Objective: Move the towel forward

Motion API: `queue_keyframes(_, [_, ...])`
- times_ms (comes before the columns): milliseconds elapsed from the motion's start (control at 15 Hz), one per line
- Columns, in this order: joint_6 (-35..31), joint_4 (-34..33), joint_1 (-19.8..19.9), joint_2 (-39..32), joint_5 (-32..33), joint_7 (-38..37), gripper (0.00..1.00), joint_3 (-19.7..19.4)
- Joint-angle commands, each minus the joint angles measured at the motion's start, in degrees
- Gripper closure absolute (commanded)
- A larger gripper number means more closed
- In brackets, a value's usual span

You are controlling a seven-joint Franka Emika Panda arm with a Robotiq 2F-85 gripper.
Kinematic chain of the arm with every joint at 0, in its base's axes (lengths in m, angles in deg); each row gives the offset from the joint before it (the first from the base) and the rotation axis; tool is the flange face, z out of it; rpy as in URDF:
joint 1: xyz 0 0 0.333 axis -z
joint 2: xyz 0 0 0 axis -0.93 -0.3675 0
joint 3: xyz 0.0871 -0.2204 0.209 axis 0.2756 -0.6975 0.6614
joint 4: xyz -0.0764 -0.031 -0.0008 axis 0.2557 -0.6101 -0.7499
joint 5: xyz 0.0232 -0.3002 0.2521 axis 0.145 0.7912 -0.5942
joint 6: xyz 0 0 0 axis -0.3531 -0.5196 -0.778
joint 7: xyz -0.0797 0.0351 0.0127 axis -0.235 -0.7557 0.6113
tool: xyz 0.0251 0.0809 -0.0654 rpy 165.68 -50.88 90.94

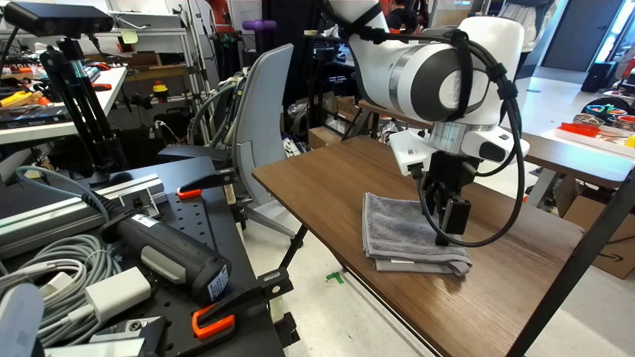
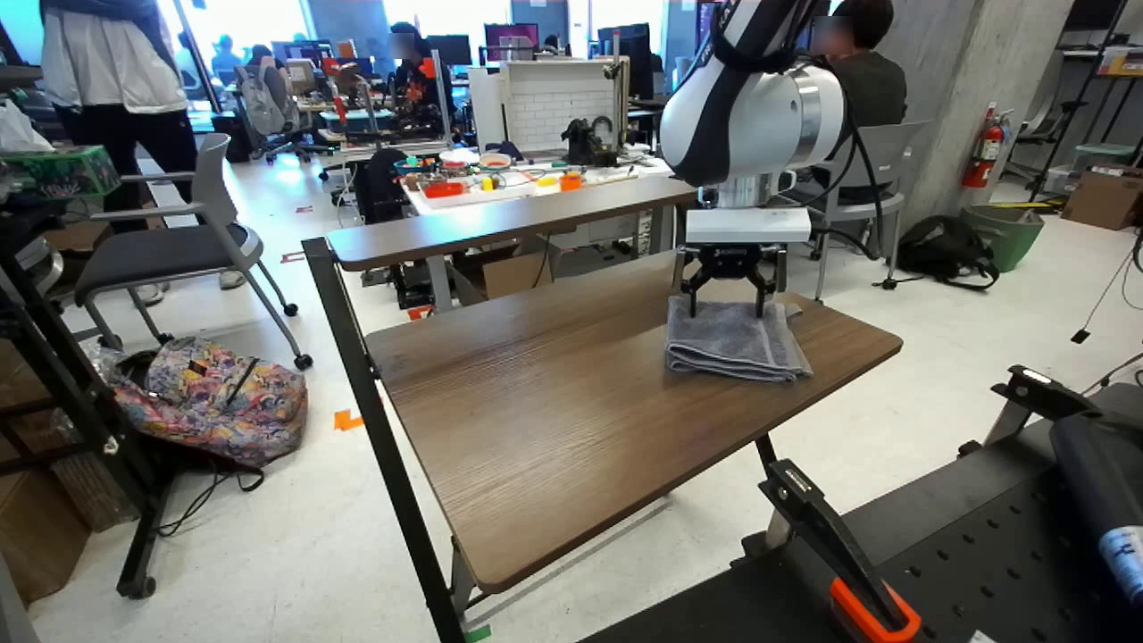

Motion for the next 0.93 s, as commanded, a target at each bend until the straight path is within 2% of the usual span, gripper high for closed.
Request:
queue_keyframes(0, [6.0, -5.4, 2.5, -1.8, -2.4, -1.5, 0.0, 1.4])
queue_keyframes(400, [7.4, -8.8, 3.1, -2.7, -2.4, -3.5, 0.0, 1.1])
queue_keyframes(733, [8.5, -0.7, 4.1, 4.4, -2.8, 2.1, 0.0, 3.6])
queue_keyframes(800, [6.9, -5.5, 2.9, -0.1, -1.9, -1.0, 0.0, 1.7])
queue_keyframes(867, [6.9, -5.0, 2.9, 0.3, -1.8, -0.8, 0.0, 1.9])
